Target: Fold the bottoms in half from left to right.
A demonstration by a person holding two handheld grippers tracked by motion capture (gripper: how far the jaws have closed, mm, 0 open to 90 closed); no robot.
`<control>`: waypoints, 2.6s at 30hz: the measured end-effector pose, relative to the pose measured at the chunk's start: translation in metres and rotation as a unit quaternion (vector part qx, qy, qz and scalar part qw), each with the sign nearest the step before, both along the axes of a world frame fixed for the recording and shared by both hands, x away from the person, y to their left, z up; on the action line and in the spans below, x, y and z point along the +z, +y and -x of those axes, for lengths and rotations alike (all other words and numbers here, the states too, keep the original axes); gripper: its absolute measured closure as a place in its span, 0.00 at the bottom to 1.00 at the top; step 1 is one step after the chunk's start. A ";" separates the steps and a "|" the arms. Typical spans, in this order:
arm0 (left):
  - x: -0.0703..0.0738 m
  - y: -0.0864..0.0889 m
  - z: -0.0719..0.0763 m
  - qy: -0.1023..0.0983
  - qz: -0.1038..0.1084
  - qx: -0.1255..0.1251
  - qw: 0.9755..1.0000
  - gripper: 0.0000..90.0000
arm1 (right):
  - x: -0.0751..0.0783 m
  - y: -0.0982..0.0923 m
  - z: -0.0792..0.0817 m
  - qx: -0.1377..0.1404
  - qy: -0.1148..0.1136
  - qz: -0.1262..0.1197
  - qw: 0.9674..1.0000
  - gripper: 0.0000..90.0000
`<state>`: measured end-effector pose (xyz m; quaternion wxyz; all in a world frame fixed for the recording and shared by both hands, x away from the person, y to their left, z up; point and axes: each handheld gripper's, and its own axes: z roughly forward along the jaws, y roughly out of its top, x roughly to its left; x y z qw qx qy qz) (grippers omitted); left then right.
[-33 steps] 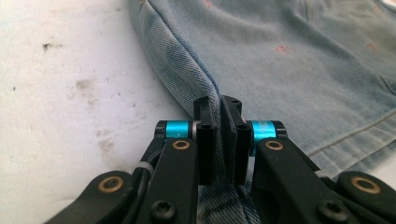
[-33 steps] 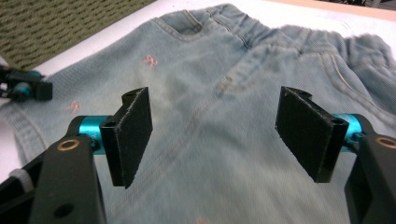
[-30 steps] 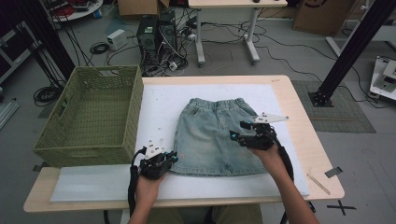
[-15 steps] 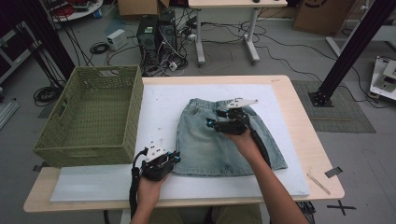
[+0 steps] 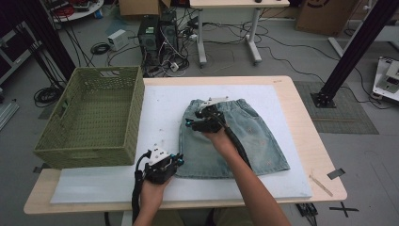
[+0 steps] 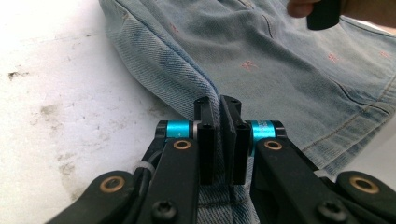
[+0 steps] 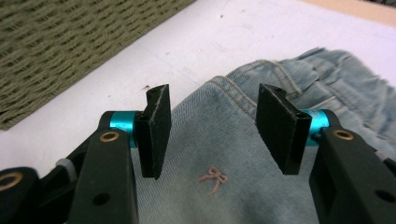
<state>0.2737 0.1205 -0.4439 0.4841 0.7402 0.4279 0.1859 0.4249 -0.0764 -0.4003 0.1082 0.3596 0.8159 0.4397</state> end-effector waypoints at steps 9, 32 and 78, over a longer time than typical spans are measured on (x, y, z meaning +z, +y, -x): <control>0.001 -0.007 0.000 -0.006 -0.011 -0.007 1.000 0.95 | -0.008 0.025 -0.002 0.001 0.025 0.028 0.999 0.60; 0.028 -0.029 -0.011 -0.026 0.036 -0.053 0.998 0.95 | 0.015 -0.016 0.000 -0.009 0.026 -0.012 1.000 0.99; 0.031 -0.053 -0.045 -0.046 0.056 -0.048 0.996 0.47 | 0.018 -0.216 0.006 -0.218 0.009 0.008 0.976 0.99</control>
